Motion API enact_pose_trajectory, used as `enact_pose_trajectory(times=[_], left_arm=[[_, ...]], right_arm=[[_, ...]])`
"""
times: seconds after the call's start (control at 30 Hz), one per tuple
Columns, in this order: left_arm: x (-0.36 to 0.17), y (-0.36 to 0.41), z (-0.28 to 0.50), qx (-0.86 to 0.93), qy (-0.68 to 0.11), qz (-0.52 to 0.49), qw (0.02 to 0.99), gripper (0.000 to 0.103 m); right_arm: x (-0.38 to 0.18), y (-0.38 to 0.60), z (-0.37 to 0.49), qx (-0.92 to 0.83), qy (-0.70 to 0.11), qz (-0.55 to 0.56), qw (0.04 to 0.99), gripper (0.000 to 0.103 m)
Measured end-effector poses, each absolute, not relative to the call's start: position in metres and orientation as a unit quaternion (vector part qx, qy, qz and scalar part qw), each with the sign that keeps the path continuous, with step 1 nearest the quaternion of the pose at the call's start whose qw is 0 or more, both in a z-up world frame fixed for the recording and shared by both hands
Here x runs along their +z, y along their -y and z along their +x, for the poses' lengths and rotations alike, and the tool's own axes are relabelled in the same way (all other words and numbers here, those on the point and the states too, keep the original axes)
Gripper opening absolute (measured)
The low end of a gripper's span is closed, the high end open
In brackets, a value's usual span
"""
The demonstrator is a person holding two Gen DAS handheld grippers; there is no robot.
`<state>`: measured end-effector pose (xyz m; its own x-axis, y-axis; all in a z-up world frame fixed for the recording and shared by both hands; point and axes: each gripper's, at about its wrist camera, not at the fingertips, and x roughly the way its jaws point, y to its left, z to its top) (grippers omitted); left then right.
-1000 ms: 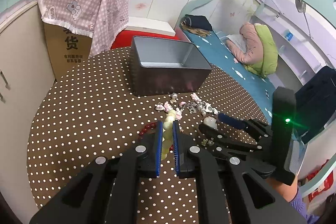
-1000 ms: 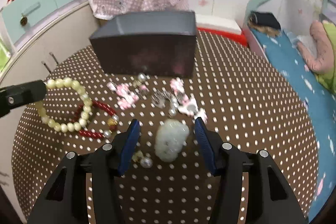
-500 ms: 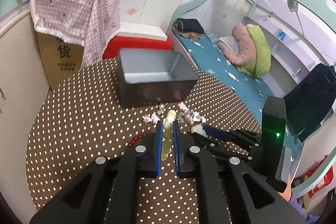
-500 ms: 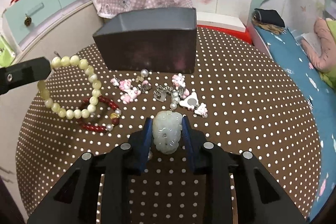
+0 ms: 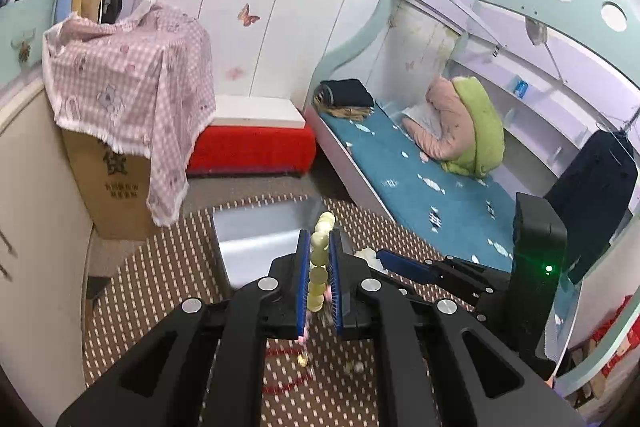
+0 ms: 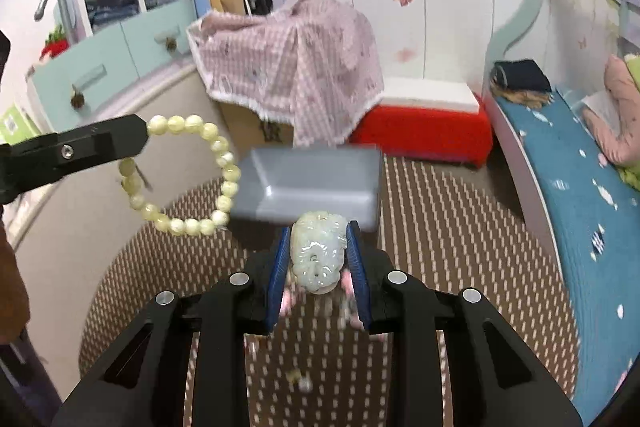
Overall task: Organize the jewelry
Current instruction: 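Lower the cream bracelet and jade pendant into the grey box and open both tools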
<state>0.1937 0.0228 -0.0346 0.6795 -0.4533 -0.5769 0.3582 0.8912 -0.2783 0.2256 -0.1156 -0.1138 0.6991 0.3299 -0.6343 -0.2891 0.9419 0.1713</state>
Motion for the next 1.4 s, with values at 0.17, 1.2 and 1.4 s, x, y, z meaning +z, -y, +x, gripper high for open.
enact_pose_trajectory(times=[0.17, 1.2, 1.4], left_arm=[[-0.037, -0.021, 0.229, -0.213, -0.347, -0.079, 0.910, 0.008], [-0.118, -0.023, 0.269, -0.150, -0.443, -0.080, 0.881, 0.043], [-0.091, -0.032, 0.240, -0.131, -0.400, -0.078, 0.904, 0.061]], right_arm=[[-0.105, 0.110, 0.266, 0.172, -0.355, 0.039, 0.918, 0.029], [-0.165, 0.078, 0.307, 0.162, -0.418, 0.004, 0.894, 0.031], [-0.137, 0.091, 0.283, 0.151, -0.389, 0.007, 0.909, 0.045]])
